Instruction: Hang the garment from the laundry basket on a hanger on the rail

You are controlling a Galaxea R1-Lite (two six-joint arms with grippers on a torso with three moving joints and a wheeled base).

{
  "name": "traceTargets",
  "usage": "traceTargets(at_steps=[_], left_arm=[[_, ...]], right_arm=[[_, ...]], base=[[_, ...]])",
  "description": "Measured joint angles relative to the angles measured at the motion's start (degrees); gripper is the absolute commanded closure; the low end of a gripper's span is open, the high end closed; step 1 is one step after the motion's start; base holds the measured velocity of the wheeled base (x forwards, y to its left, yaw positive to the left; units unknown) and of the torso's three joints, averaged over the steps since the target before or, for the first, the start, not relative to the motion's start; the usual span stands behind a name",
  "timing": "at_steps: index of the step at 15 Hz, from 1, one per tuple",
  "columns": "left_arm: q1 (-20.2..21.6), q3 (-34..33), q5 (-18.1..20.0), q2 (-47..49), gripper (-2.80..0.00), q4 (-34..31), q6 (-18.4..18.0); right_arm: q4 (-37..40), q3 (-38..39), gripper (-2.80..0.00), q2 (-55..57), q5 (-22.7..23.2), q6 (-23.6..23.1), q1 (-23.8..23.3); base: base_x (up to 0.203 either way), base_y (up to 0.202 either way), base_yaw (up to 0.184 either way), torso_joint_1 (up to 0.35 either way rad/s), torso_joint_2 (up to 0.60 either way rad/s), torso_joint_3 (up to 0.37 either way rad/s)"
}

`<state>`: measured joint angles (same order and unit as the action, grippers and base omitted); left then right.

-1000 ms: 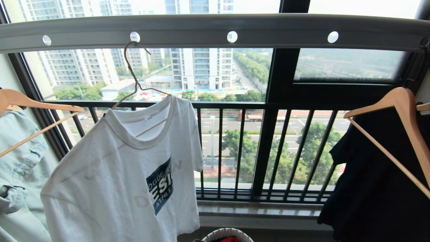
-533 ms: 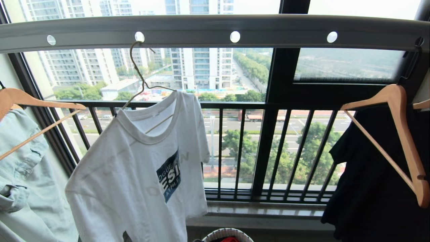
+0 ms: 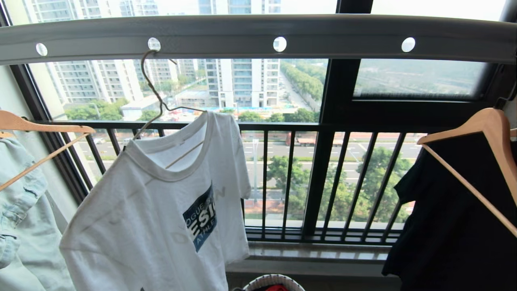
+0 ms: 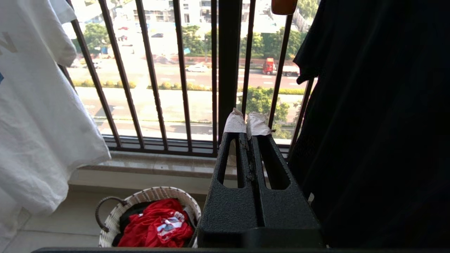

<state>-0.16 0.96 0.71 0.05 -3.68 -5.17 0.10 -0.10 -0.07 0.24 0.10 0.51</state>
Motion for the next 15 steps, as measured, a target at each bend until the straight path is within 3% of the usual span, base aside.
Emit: traceTargets(at_steps=[15], left_arm=[[0.0, 0.0, 0.0, 0.0, 0.0, 0.0, 0.0]], right_arm=[[0.0, 0.0, 0.0, 0.0, 0.0, 0.0, 0.0]], base=[[0.0, 0.0, 0.0, 0.0, 0.0, 0.0]])
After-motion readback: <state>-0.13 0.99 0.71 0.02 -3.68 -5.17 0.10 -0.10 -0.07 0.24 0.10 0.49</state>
